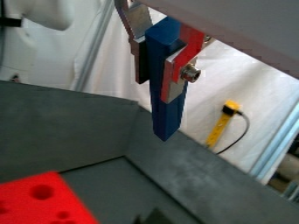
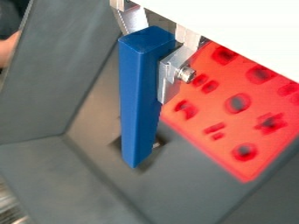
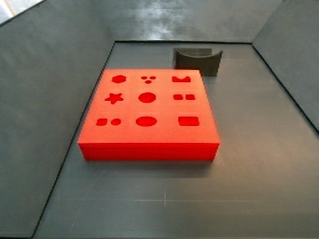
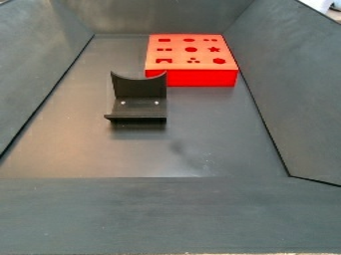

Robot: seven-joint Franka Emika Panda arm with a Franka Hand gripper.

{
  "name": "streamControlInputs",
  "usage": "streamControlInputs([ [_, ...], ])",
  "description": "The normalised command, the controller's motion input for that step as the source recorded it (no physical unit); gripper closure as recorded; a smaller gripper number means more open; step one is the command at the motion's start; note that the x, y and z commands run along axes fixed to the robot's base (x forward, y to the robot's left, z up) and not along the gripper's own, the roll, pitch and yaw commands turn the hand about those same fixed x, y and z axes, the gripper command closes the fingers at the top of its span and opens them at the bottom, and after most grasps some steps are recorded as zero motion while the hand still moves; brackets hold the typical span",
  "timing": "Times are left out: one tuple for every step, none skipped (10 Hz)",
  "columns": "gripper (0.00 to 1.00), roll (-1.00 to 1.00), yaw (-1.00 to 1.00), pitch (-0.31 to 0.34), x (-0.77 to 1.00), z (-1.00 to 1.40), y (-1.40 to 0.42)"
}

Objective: Pick up the rectangle object. Move up. Place the rectangle object on the fixture. Regrasp the rectangle object. Move to above the board. Insert the rectangle object.
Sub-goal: Move to above the board.

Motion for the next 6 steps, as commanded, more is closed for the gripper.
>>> streamControlInputs([
  [1.00,-1.00,0.03,-0.062,-0.68,0.14,-0.54],
  [1.00,-1.00,0.03,-0.066,-0.36,0.05,-0.23],
  [1.00,-1.00,0.02,-0.066,-0.22,0.04,-0.12],
  [1.00,-1.00,0.02,-0.069,-0.16,0.03,-0.07],
  [1.00,-1.00,0.01,-0.080,-0.10,0.00,-0.01],
  [1.00,-1.00,0.01,-0.086,-0.09,0.01,0.00],
])
